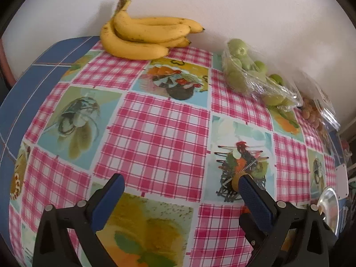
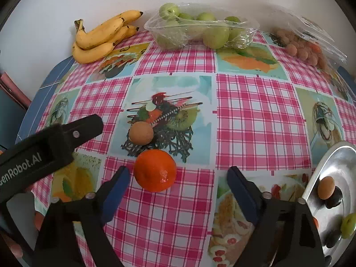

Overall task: Organize fruits
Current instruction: 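Close the left gripper on the brown kiwi while the right closes on the last tangerine, then carry the kiwi with the left gripper while the right carries the tangerine over the plate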

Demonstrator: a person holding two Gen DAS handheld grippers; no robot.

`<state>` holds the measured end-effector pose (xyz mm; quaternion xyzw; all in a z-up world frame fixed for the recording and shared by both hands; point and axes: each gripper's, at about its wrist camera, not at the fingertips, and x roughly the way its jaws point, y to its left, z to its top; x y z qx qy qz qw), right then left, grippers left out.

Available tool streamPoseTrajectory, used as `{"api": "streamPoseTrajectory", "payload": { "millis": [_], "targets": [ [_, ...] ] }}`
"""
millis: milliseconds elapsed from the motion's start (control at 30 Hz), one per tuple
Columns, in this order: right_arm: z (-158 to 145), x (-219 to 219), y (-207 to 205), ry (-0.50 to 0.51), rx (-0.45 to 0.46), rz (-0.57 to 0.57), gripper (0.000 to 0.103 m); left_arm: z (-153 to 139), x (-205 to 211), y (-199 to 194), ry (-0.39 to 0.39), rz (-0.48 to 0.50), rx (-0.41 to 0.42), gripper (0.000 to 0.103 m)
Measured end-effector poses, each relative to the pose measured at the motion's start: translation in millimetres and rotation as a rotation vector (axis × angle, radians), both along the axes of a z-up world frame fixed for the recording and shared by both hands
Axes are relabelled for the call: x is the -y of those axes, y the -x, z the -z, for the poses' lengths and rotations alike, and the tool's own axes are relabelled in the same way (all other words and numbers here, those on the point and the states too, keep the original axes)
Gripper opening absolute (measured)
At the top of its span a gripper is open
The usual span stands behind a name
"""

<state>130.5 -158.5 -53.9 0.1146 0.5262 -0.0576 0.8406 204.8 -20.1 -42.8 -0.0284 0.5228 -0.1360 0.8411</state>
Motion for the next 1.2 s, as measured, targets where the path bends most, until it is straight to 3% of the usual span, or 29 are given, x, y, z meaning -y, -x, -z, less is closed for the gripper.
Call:
{"api": "streamPoseTrajectory", "payload": {
  "millis": [133, 200, 267, 433, 567, 800, 933, 1100, 1200],
  "targets": [
    [-2, -2, -2, -0.013, 0.017, -0.013, 0.069, 1, 6, 1, 0.014, 0.017, -0.002, 0.103],
    [-3, -3, -3, -0.023, 0.022, -0.02, 0.057, 1, 8, 1, 0.022, 0.024, -0.002, 0.103],
    [-4, -4, -3, -0.035, 0.026, -0.032, 0.04, 2, 10, 1, 0.029, 0.03, -0.002, 0.103],
    [-4, -3, -2, -0.077, 0.031, -0.051, 0.039, 1, 16, 3, 0.061, 0.052, 0.006, 0.101],
    [-7, 7, 1, -0.074, 0.033, -0.035, 0.039, 2, 26, 5, 0.08, 0.091, 0.01, 0.089],
    [-14, 33, 9, -0.074, 0.04, 0.029, 0.039, 9, 48, 11, 0.09, 0.16, 0.004, 0.056],
    [-15, 38, 10, -0.07, 0.045, 0.041, 0.039, 9, 56, 15, 0.091, 0.181, 0.01, 0.049],
    [-11, 39, 10, -0.071, 0.033, 0.041, 0.039, 13, 59, 15, 0.094, 0.186, -0.001, 0.03],
    [-10, 38, 10, -0.069, 0.028, 0.039, 0.039, 14, 60, 16, 0.1, 0.189, -0.005, 0.028]
  ]
}}
